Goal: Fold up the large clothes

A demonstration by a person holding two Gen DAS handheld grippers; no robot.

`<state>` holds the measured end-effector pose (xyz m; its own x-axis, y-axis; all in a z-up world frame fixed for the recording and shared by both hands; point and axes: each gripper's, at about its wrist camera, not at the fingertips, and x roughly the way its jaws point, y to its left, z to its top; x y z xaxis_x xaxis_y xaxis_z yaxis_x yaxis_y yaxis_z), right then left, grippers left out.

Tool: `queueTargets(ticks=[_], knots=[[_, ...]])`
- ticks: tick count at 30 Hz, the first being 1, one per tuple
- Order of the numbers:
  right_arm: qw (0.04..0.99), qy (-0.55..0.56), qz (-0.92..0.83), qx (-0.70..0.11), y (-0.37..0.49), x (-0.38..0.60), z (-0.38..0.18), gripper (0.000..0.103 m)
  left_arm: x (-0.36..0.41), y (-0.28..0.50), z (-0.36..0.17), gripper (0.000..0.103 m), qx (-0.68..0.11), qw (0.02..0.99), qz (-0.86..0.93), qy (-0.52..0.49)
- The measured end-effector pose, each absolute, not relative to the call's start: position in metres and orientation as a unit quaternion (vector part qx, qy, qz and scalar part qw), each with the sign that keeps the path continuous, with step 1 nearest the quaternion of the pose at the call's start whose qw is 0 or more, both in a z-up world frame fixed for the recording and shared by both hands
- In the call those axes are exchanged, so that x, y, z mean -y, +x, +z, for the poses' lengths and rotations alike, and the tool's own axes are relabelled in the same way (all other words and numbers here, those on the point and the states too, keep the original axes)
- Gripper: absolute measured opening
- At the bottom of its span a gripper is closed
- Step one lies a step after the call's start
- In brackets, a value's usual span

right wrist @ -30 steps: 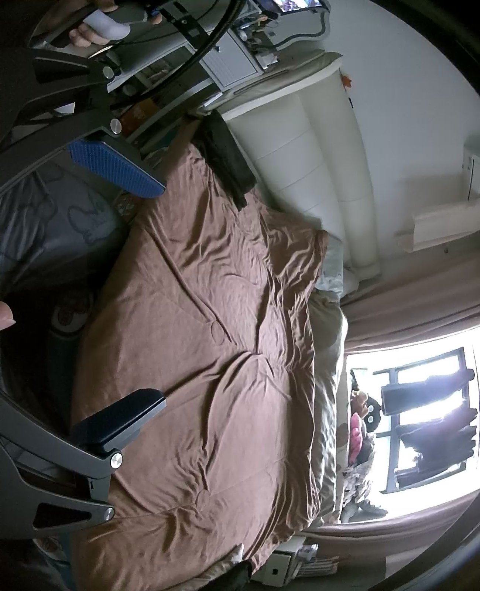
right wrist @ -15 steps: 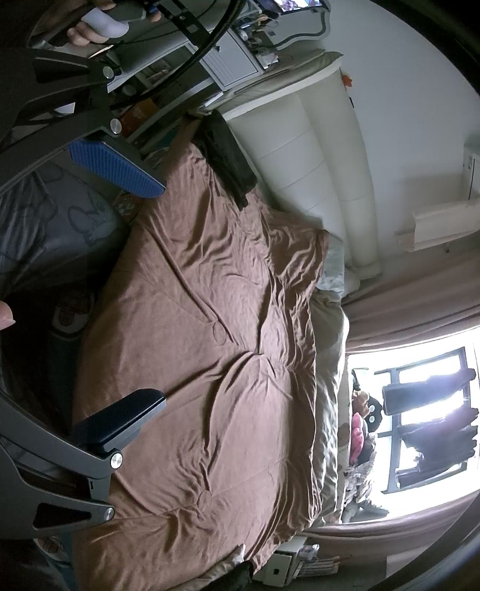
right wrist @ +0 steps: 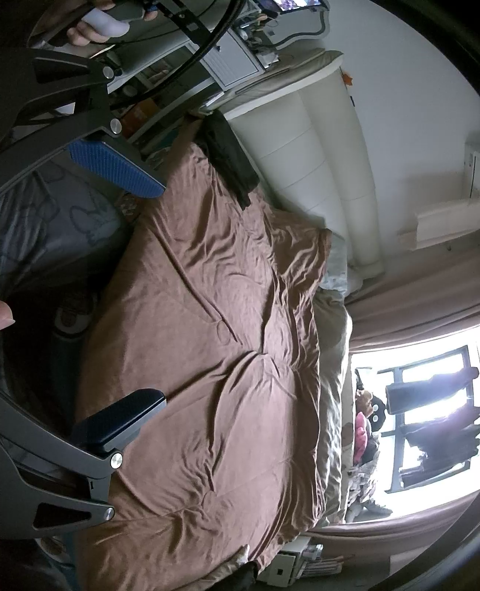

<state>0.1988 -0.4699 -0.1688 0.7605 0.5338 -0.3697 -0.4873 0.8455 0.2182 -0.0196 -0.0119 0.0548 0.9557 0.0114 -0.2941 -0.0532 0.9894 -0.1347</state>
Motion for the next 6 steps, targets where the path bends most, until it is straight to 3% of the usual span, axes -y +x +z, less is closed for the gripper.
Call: queueTargets(ticks=[6], knots=[[0.938,0.055,0.269,-0.213,0.1996,0.4703,-0.1678,0.103,0.0124,-0.0191,0.0547,0.102,-0.147,0.987,0.022,-0.067]])
